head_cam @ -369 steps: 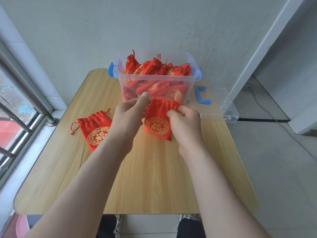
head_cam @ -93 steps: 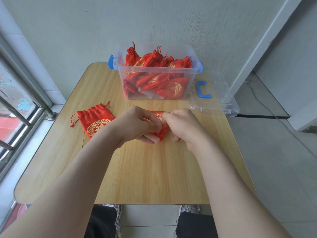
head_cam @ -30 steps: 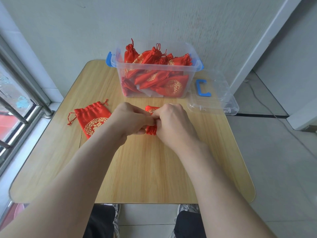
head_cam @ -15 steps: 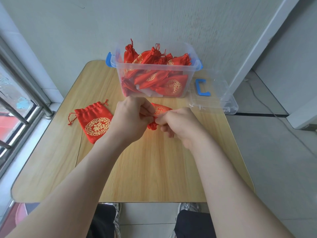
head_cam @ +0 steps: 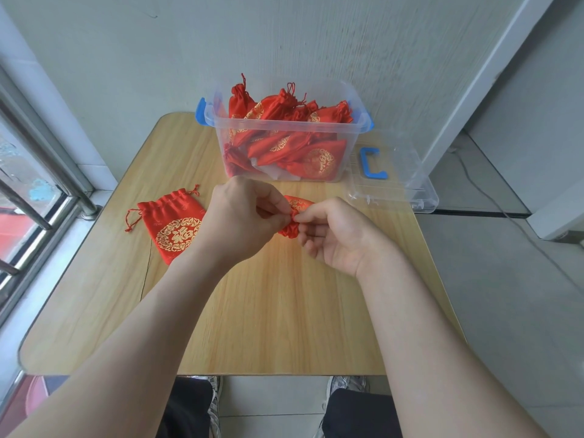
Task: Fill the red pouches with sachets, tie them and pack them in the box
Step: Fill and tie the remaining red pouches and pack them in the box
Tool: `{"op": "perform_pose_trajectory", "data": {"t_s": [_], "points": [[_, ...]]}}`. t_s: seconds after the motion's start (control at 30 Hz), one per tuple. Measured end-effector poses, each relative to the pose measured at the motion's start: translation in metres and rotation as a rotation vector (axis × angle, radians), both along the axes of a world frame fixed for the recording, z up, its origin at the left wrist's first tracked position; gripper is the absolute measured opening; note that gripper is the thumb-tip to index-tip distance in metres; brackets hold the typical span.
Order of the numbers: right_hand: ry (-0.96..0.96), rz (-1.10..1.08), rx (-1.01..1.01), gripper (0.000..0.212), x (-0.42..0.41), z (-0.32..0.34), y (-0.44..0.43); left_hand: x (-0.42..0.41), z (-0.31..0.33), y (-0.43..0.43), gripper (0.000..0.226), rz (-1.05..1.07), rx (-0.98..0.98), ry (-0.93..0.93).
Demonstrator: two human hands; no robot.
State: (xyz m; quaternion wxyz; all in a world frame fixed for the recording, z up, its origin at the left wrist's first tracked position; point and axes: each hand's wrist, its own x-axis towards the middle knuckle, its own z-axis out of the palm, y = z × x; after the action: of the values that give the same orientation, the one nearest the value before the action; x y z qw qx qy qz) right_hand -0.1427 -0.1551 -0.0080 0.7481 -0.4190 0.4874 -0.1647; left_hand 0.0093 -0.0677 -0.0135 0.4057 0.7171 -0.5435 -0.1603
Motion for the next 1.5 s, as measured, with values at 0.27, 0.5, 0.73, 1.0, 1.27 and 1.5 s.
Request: {"op": "perform_pose_trajectory", "data": {"t_s": [0.27,0.5,0.73,1.0,1.27,1.5], "points": [[0.019,-0.025,-0.053,0.008,-0.001,-0.003,0.001,0.000,0.000,0.000,0.009,-0.086,-0.009,-0.142],[0.112,0.035,-0.185,0.007,-0.002,-0.002,0.003,0.002,-0.004,-0.002,0.007,-0.108,0.049,-0.258],[0.180,0.108,-0.350,0.015,0.000,0.001,0.005,-0.005,-0.003,-0.001,0.034,-0.143,0.232,-0.270],[0.191,0.053,-0.375,0.008,0.003,0.001,0.005,-0.006,0.014,-0.004,0.043,0.021,0.217,0.059],[0.129,0.007,-0.274,0.015,0.000,0.002,0.004,0.000,0.012,0.000,0.033,0.000,0.269,0.181],[0.142,-0.003,-0.263,0.008,0.003,0.002,0.005,0.001,0.010,-0.002,0.019,-0.003,0.244,0.097]]}}
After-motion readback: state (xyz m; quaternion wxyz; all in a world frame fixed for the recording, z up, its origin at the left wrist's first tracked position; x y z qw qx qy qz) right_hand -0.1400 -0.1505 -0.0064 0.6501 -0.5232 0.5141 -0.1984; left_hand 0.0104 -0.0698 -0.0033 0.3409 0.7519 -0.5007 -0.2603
